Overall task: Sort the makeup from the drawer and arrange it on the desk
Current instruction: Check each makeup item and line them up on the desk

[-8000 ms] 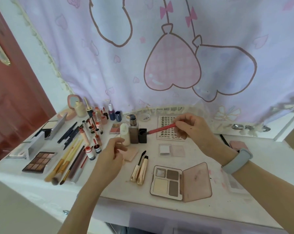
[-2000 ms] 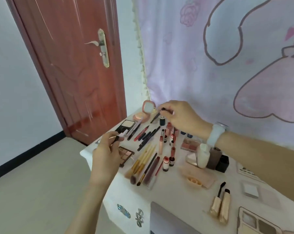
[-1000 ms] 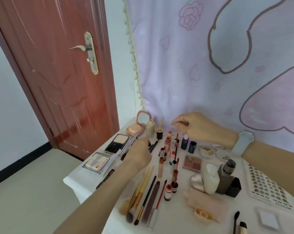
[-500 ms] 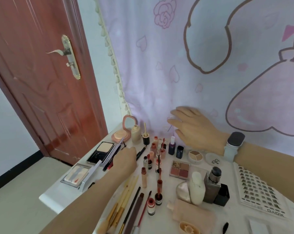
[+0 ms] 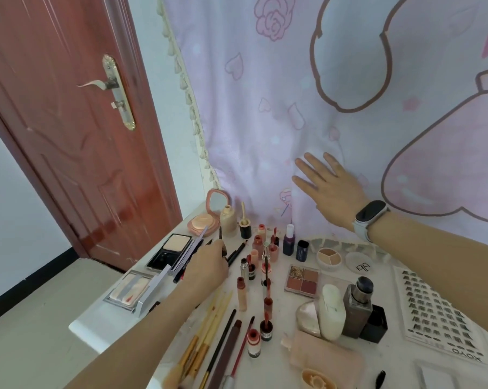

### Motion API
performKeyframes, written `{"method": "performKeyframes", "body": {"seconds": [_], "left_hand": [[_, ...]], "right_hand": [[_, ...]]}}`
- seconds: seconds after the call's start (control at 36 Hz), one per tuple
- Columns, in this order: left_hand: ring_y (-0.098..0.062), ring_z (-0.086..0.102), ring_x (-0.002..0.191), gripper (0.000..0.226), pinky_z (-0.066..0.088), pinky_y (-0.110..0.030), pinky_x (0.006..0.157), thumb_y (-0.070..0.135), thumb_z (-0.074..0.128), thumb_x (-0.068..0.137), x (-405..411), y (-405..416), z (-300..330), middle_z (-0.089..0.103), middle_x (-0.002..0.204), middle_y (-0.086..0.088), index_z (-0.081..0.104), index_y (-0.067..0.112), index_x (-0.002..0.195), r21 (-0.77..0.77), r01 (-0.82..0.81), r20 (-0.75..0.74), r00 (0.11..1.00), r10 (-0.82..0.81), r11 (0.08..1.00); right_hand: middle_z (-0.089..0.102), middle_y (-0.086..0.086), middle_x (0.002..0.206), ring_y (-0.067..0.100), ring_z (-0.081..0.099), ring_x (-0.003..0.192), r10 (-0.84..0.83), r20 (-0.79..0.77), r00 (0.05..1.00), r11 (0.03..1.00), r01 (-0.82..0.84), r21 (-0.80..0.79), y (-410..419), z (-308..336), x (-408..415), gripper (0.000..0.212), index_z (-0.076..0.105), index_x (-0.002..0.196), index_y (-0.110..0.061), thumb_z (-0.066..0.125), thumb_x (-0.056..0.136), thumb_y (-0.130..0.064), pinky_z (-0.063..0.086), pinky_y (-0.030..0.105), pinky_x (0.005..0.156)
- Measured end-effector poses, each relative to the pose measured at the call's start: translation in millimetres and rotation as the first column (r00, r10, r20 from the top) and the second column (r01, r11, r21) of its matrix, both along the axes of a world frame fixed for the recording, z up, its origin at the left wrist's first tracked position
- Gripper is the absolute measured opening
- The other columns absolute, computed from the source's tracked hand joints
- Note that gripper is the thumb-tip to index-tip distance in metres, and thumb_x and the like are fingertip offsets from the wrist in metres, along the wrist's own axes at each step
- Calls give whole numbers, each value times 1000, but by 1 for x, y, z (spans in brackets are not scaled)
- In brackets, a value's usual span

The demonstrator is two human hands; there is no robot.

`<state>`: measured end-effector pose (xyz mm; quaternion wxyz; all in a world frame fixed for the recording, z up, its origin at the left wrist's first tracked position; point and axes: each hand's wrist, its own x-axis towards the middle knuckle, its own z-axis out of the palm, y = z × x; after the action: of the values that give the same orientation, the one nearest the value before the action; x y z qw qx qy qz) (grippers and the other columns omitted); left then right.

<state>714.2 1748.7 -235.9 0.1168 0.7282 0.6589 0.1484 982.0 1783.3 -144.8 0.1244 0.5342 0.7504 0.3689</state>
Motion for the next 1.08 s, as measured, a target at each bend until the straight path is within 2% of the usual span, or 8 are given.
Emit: {"method": "performKeyframes", "body": {"seconds": [0.11,0.22,0.31,0.42,0.5,0.64,0.92,1.08], "left_hand": [[-17,50,64,20,37,-26,55,6,45,90,-5,1,-2,62,97,-8,51,9,109,-18,-53,88,995,54,998],[-20,51,74,25,40,-28,62,4,46,90,-8,1,-4,57,89,-6,50,7,114,-26,-123,106,986,125,992],[-20,53,83,25,44,-28,68,4,48,89,-10,-1,-4,61,102,-9,52,8,113,-43,-137,98,985,140,990],[-16,52,81,22,43,-25,65,9,53,86,-13,-4,-6,59,103,-6,54,11,107,-91,-97,99,989,105,991],[-16,52,81,20,41,-25,63,15,56,85,-13,-8,-6,60,100,-4,55,12,105,-117,-52,5,999,53,992],[-20,55,84,15,46,-30,69,17,56,85,-14,-9,-6,60,96,-5,56,10,99,-91,-50,-44,998,46,995],[-17,58,86,13,52,-31,77,19,61,84,-17,-12,-6,61,92,-1,62,13,96,-79,-22,28,999,24,997],[-16,57,83,9,49,-28,70,22,62,84,-15,-11,-5,61,90,-1,59,16,90,-78,-22,10,1000,23,997]], "right_hand": [[-17,13,155,33,-17,142,0,27,1000,1000,0,20,2,-3,2,72,-2,149,-17,44,95,-29,-11,50,113],[-16,13,155,33,-17,142,6,31,1000,1000,-7,22,4,-5,4,72,0,149,-17,45,94,-29,-11,50,113],[-16,13,156,33,-17,142,12,29,1000,1000,-13,28,6,-6,4,70,1,149,-17,44,94,-28,-11,50,113],[-16,13,156,33,-17,142,16,30,999,999,-17,35,8,-8,6,69,1,149,-17,43,94,-27,-13,50,112],[-16,13,156,33,-17,142,17,35,999,999,-18,47,9,-9,7,70,2,149,-17,43,93,-26,-15,50,111],[-16,13,156,33,-18,142,19,35,999,998,-21,55,10,-10,7,68,1,149,-18,40,93,-25,-17,50,110],[-13,14,156,33,-15,142,42,7,999,997,-42,60,9,-11,7,67,4,149,-16,40,93,-24,-13,50,112],[-10,14,156,34,-12,143,50,1,999,997,-50,67,10,-12,7,67,7,149,-15,42,92,-24,-13,51,112]]}}
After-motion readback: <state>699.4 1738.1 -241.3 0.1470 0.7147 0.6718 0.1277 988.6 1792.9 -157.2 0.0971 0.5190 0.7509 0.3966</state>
